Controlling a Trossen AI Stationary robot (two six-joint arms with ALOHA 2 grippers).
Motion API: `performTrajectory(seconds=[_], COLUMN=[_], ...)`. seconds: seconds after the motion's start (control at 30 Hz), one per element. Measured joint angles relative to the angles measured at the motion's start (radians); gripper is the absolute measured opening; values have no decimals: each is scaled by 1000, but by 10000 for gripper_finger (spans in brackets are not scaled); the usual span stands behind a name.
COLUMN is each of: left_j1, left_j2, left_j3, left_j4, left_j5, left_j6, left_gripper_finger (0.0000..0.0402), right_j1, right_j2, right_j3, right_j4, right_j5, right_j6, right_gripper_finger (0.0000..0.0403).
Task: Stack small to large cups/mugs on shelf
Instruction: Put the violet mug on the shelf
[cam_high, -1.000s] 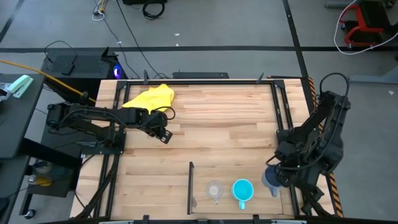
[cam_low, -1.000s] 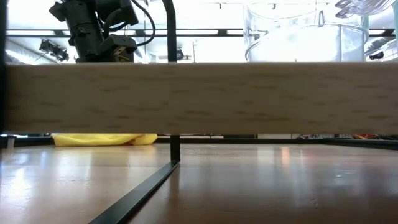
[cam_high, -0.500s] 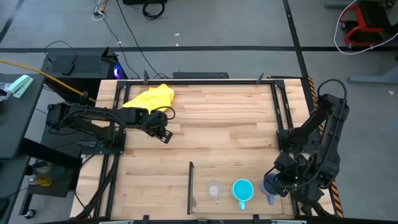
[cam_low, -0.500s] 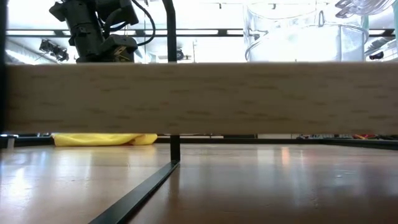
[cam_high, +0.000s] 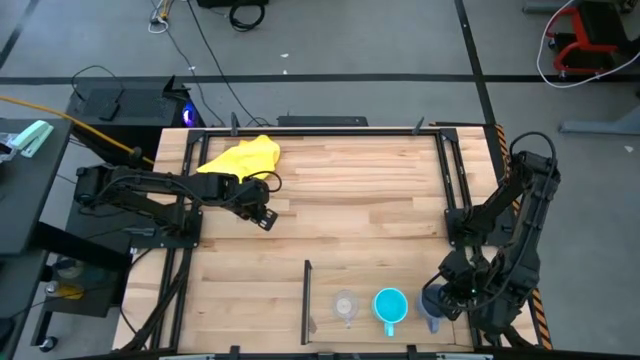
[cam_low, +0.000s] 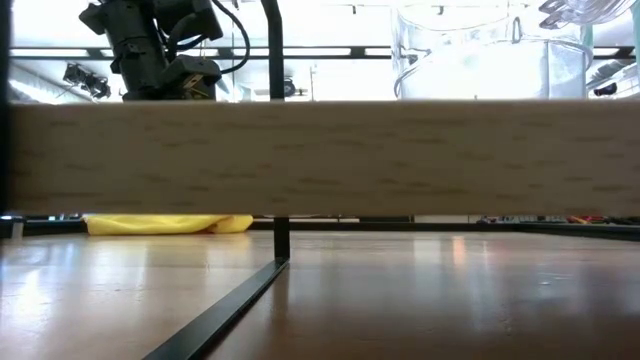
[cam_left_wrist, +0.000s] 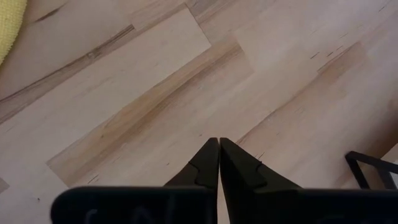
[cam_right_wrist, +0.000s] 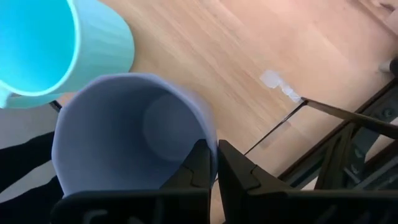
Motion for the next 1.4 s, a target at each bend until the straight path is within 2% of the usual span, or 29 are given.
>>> performTrajectory(seconds=[0.27,0.97,1.23,1.4], left_j1=[0,0,0,0], left_j2=[0,0,0,0], left_j3=[0,0,0,0], left_j4=[0,2,2,2], left_j5=[0,0,0,0], left_j6=[0,0,0,0], left_gripper_finger=[14,23,17,14], right_j1=[0,0,0,0], right_j2=[0,3,3,3], right_j3=[-52,-78,-78,-72], right_j4=[74,96,98,96], right_j5=[0,-16,-39,-42], right_j6=[-6,-16,-6,1], right_gripper_finger=[12,12,57,65])
